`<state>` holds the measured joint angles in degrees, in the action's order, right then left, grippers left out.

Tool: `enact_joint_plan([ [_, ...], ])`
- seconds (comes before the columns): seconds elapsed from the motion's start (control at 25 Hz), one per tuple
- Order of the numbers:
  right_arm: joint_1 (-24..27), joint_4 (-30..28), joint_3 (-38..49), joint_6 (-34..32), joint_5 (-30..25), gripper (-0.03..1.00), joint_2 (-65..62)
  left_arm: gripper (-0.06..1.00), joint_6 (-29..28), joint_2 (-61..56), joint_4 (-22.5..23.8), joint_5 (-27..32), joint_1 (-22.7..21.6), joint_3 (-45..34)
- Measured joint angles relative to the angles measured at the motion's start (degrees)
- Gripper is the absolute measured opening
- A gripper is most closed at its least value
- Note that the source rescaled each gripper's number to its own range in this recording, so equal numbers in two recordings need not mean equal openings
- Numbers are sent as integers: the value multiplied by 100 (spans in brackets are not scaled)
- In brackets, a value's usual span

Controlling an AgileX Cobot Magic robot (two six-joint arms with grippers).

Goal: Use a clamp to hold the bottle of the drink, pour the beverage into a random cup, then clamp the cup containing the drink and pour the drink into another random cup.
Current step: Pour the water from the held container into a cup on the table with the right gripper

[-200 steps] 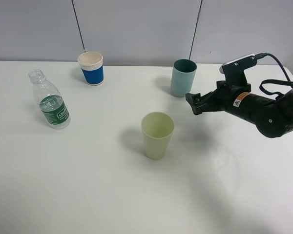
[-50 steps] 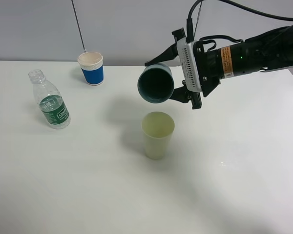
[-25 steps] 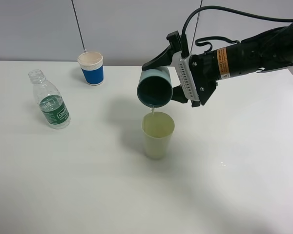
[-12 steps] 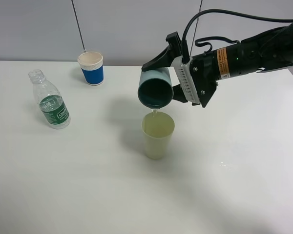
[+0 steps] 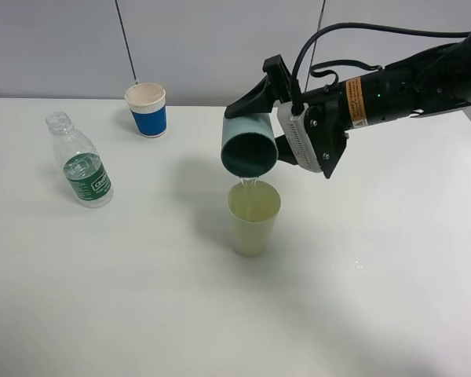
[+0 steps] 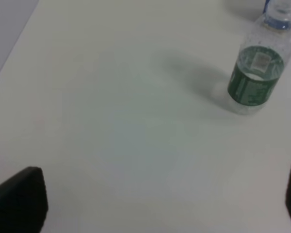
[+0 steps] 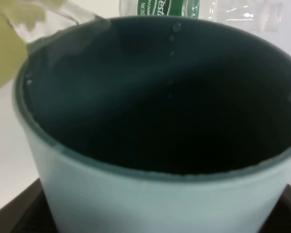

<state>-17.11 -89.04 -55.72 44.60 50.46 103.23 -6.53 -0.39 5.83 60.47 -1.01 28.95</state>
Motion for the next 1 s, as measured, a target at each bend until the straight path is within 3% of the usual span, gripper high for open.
enact_joint_plan([
  [1.0,-181,45,-7,1673,7,4,-259,100,0,0,-6,0,0,0],
])
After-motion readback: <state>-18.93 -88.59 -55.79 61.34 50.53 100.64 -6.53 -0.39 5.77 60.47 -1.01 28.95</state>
